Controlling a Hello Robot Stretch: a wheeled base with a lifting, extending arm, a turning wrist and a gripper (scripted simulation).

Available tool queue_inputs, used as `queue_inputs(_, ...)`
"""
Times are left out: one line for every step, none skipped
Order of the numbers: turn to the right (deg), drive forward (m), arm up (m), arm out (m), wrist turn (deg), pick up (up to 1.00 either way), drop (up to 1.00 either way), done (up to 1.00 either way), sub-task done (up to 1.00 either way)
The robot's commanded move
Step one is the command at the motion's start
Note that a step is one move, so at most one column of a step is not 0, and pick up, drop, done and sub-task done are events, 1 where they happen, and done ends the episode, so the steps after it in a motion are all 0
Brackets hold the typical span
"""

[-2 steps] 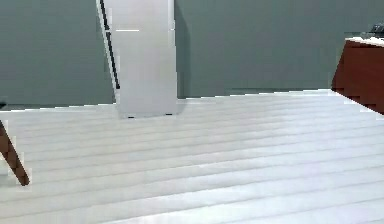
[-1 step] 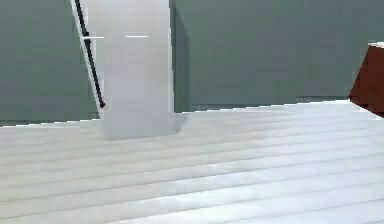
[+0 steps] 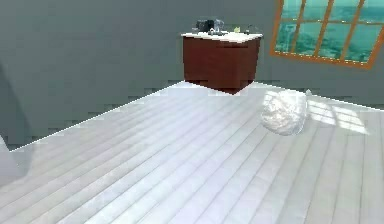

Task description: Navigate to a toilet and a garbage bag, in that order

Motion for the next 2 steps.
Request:
queue_inputs(0.0, 0.65, 0.00, 0.00, 0.0, 0.00, 0.00, 0.00, 0.00)
queue_inputs(39.0, 0.00, 0.00, 0.00, 0.0, 0.00, 0.00, 0.00, 0.00)
